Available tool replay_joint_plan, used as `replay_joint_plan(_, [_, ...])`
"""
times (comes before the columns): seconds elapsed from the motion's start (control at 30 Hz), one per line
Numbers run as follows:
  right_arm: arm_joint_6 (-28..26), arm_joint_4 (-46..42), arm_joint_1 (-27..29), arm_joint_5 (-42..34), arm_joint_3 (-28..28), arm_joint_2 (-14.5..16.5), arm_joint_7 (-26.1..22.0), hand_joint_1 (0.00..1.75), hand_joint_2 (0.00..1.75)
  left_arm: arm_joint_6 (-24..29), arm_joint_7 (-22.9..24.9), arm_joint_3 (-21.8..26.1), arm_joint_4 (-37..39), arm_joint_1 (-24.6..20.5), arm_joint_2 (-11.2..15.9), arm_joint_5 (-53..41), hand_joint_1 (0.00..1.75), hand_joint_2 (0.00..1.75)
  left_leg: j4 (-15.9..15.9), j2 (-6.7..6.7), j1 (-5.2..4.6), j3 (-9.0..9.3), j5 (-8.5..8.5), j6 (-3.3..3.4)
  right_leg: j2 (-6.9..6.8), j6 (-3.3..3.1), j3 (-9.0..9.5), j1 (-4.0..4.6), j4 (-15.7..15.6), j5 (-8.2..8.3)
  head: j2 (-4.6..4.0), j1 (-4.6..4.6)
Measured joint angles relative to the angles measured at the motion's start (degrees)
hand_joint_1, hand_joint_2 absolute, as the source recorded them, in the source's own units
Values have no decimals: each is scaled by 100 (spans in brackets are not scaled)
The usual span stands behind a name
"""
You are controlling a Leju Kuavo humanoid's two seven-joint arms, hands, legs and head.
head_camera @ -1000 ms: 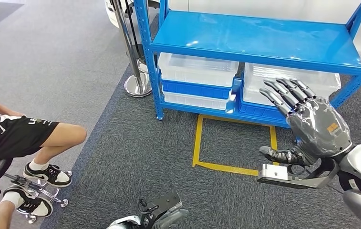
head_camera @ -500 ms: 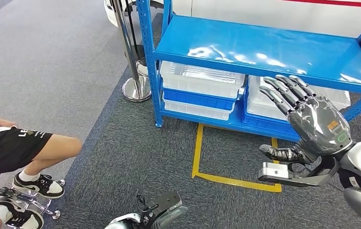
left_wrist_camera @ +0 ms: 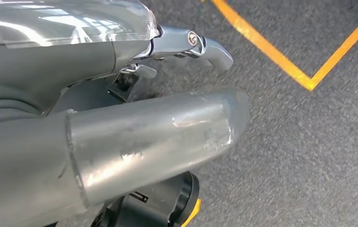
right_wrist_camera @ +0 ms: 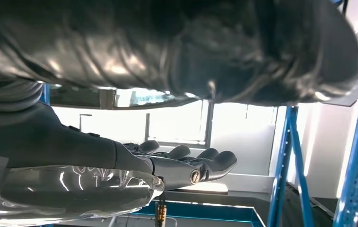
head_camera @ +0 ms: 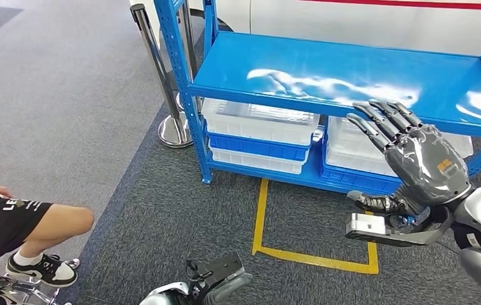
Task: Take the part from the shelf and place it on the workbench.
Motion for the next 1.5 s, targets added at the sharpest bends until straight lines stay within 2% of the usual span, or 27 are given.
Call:
replay_joint_plan(0.03, [0, 19, 0, -3, 0, 3, 0, 0, 0, 0, 0, 3, 1, 0, 0, -9, 0, 0, -320, 1, -4, 29, 233, 25, 0, 11, 114, 2, -2, -86, 0, 0])
replay_joint_plan(0.1, [2, 69, 4, -5, 7, 20, -1, 0, 0, 0, 1, 11, 5, 1, 0, -20, 0, 0, -1072, 1, -31, 127, 978, 106, 4, 47, 288, 10, -13, -249, -1, 2])
replay_joint_plan(0.13, [4, 98, 7, -6, 12, 32, -1, 0, 0, 0, 1, 19, 9, 2, -1, -22, 0, 0, -1321, 2, -49, 166, 1247, 144, 10, 76, 341, 14, -34, -310, -1, 4])
replay_joint_plan(0.17, [1, 126, 13, -8, 16, 43, -2, 0, 0, -1, 2, 27, 14, 3, -1, -24, 0, 0, -1450, 0, -69, 186, 1389, 179, 18, 111, 383, 13, -73, -346, -1, 4])
replay_joint_plan(0.23, [-14, 166, 16, -14, 10, 44, -3, 0, 0, -1, 2, 43, 18, 5, -5, -26, 0, 0, -1542, 0, -71, 289, 1346, 246, 25, 191, 438, 15, -80, -312, 0, 2])
replay_joint_plan(0.3, [-40, 197, 13, -20, -10, 29, -6, 0, 0, 0, 0, 54, 19, -3, -9, -35, 0, 0, -1653, -8, -44, 462, 1287, 314, 18, 241, 285, 12, 287, -196, 0, 2])
replay_joint_plan(0.37, [-56, 232, 24, -24, -20, 19, -9, 0, 0, 0, -2, 60, 20, -9, -12, -48, 0, 0, -1706, -19, -32, 622, 1186, 343, 14, 262, -171, 5, 989, -273, 0, 7])
replay_joint_plan(0.43, [-58, 270, 62, -25, -20, 18, -10, 0, 0, -1, 0, 61, 21, 6, -13, -54, 0, 0, -1710, -29, -40, 772, 1041, 349, 13, 290, -660, 7, 1497, -629, 0, 8])
replay_joint_plan(0.47, [-57, 290, 81, -25, -20, 19, -10, 0, 0, -2, 1, 61, 21, 13, -13, -56, 0, 0, -1707, -36, -45, 867, 959, 348, 12, 302, -808, 8, 1530, -756, 0, 8])
replay_joint_plan(0.5, [-56, 318, 92, -25, -20, 19, -8, 0, 0, -2, 2, 61, 22, 16, -14, -57, 0, 0, -1702, -42, -51, 971, 876, 347, 12, 305, -873, 10, 1396, -746, 0, 8])
replay_joint_plan(0.53, [-55, 353, 97, -25, -20, 20, -5, 0, 0, -2, 3, 61, 22, 14, -16, -58, 0, 0, -1695, -47, -54, 1083, 788, 342, 12, 294, -867, 13, 1114, -568, 0, 8])
replay_joint_plan(0.6, [-54, 464, 121, -26, -23, 20, 0, 0, 0, -4, 6, 61, 26, 15, -26, -60, 0, 0, -1667, -54, -61, 1258, 611, 314, 5, 244, -787, 34, 387, 146, -1, 2])
replay_joint_plan(0.63, [-52, 535, 144, -26, -27, 22, 2, 0, 0, -5, 10, 62, 30, 11, -31, -62, 0, 0, -1655, -64, -64, 1306, 537, 285, -1, 206, -757, 54, 142, 431, -1, -1])
replay_joint_plan(0.67, [-52, 605, 171, -26, -38, 20, 1, 0, 0, -7, 15, 64, 33, 11, -33, -66, 0, 0, -1644, -71, -65, 1331, 480, 249, -1, 169, -748, 72, 7, 613, -1, -3])
replay_joint_plan(0.73, [-60, 738, 204, -21, -98, 19, -7, 0, 87, -9, 24, 69, 37, -3, -39, -73, 0, 0, -1583, -84, -72, 1341, 454, 181, 6, 93, -713, 80, -19, 607, 0, -3])
replay_joint_plan(0.8, [-87, 899, 229, 13, -215, 23, -10, 0, 175, -9, 39, 84, 37, -15, -49, -76, 0, 0, -1193, -68, -76, 1152, 545, 123, 6, 29, -595, 49, -58, 538, 1, -12])
replay_joint_plan(0.83, [-109, 1013, 257, 37, -275, 32, 4, 0, 175, -7, 66, 92, 37, -22, -52, -73, 0, 0, -853, -56, -70, 944, 563, 89, -1, 7, -511, 32, -76, 495, 1, -20])
replay_joint_plan(0.9, [-166, 1317, 386, 61, -385, 55, 74, 0, 175, 2, 173, 120, 38, -15, -63, -24, 0, 87, -179, -26, -36, 439, 380, 33, -17, -15, -362, 24, -96, 396, 1, -39])
replay_joint_plan(0.93, [-201, 1496, 489, 44, -446, 73, 117, 0, 175, 9, 243, 147, 38, 1, -72, 23, 0, 131, 5, -18, -17, 230, 233, 11, -19, -20, -294, 23, -97, 340, 0, -39])
replay_joint_plan(0.97, [-240, 1710, 622, -8, -528, 92, 152, 0, 175, 16, 307, 181, 38, 23, -84, 81, 0, 175, 22, -10, 0, 98, 189, -12, -20, -22, -223, 22, -96, 282, 0, -41])
replay_joint_plan(1.0, [-285, 1966, 781, -98, -644, 114, 172, 0, 175, 21, 356, 216, 38, 43, -97, 129, 0, 175, -134, -5, 19, 53, 307, -38, -22, -21, -146, 21, -96, 219, 0, -41])
replay_joint_plan(1.1, [-457, 2838, 1331, -413, -1120, 163, 36, 0, 175, 32, 407, 268, 37, 81, -116, 140, 0, 175, -1163, -9, 58, 289, 1209, -112, -50, 15, 52, 22, -83, 32, -1, -38])
replay_joint_plan(1.13, [-517, 3136, 1493, -473, -1296, 185, -65, 0, 175, 35, 409, 272, 37, 89, -120, 119, 0, 175, -1406, -18, 59, 370, 1333, -102, -56, 36, 62, 33, -70, -7, 0, -38])
replay_joint_plan(1.23, [-576, 4094, 1969, -673, -1865, 271, -211, 0, 175, 39, 410, 279, 33, 101, -130, 75, 0, 175, -1548, -57, 43, 413, 1271, 35, -72, 104, 32, 61, -56, -56, 2, -44])
replay_joint_plan(1.3, [-503, 4786, 2335, -893, -2297, 352, -194, 0, 175, 38, 411, 284, 32, 101, -138, 59, 0, 175, -1525, -95, 35, 408, 1241, 73, -108, 148, 57, 54, -73, -85, 1, -44])
replay_joint_plan(1.43, [-222, 6149, 3011, -1444, -3082, 604, -49, 0, 175, 11, 493, 325, 31, 93, -176, 133, 0, 0, -1512, -121, 20, 419, 1189, 111, -132, 193, 98, 37, -97, -124, 0, -45])
replay_joint_plan(1.5, [36, 6795, 3432, -1768, -3476, 785, 302, 0, 87, -15, 597, 364, 31, 84, -228, 197, 0, 0, -1506, -125, 14, 431, 1166, 124, -140, 206, 117, 32, -105, -143, 0, -44])
